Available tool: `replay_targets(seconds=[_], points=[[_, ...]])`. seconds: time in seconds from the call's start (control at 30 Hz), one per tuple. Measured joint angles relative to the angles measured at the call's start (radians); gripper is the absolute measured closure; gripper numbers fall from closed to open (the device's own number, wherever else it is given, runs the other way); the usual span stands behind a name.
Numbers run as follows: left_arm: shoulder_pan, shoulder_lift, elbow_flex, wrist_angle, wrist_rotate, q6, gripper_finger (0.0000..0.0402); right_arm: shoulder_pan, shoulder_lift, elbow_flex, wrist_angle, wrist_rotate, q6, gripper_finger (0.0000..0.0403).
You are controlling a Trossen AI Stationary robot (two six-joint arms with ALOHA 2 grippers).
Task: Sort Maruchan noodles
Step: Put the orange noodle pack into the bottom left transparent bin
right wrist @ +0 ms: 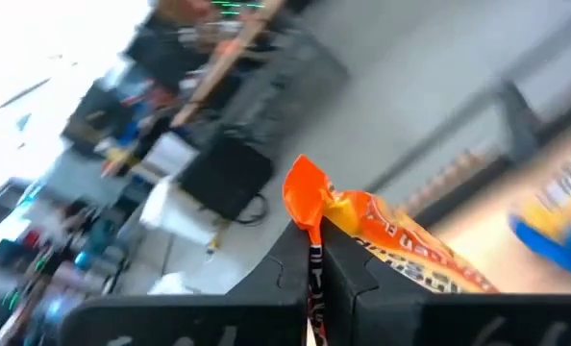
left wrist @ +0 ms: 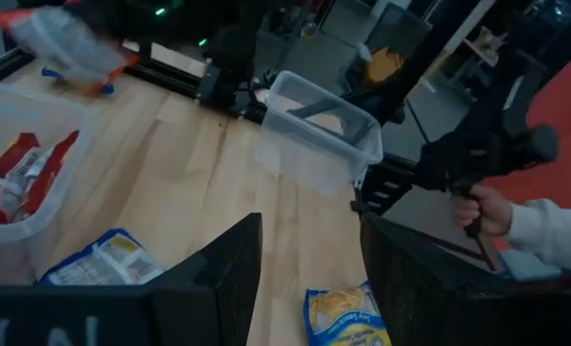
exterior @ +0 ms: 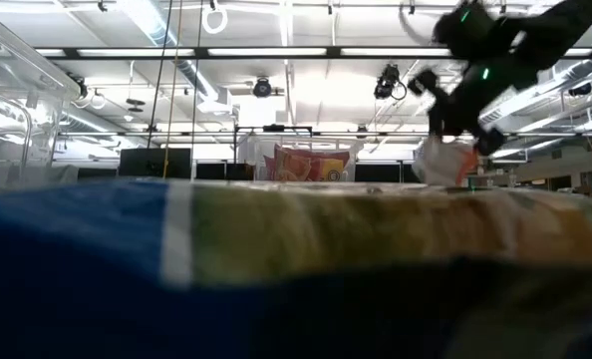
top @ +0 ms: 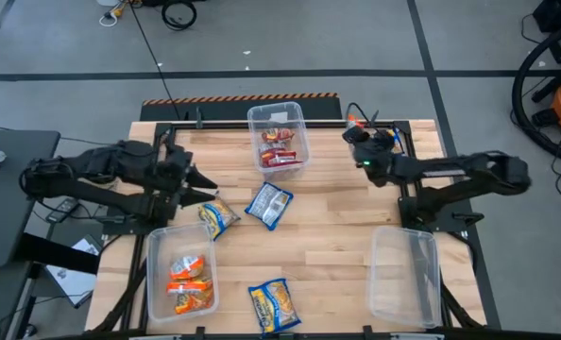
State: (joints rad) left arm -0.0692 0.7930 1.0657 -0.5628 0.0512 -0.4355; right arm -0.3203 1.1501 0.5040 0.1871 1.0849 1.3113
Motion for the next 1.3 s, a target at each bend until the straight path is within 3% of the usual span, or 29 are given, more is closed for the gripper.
replay_targets(seconds=[0.2, 0.33, 0.4, 0.53, 0.7, 0.9, 1.1, 1.3], points=[[0.0, -0.061, 0.0, -0.005, -0.001, 0.002, 0.0219, 0.14, -0.199, 0.001, 0.307, -0.029, -0.63, 0.0393], [0.0, -0.076, 0.0, -0.006, -0.002, 0.001, 0.0219, 0.245, -0.267, 0.005, 0.56, -0.154, -0.968, 0.0393], [0.0, -0.08, 0.0, -0.014, -0.002, 0.001, 0.0219, 0.295, -0.273, 0.039, 0.582, -0.239, -1.06, 0.0393], [0.0, -0.083, 0.0, -0.041, -0.003, 0.011, 0.0219, 0.379, -0.208, 0.156, 0.527, -0.347, -1.106, 0.0393], [0.0, -0.088, 0.012, -0.059, 0.01, -0.005, 0.0219, 0.448, -0.014, 0.342, 0.465, -0.429, -1.103, 0.0393], [-0.001, -0.088, 0.187, -0.05, 0.094, -0.03, 0.0227, 0.499, 0.258, 0.583, 0.459, -0.545, -1.076, 0.0393], [0.0, -0.09, 0.355, -0.027, 0.036, 0.113, 0.023, 0.519, 0.513, 0.83, 0.449, -0.641, -1.078, 0.0393], [0.0, -0.097, 0.397, -0.055, 0.017, 0.164, 0.023, 0.518, 0.745, 1.1, 0.404, -0.707, -1.068, 0.0392]])
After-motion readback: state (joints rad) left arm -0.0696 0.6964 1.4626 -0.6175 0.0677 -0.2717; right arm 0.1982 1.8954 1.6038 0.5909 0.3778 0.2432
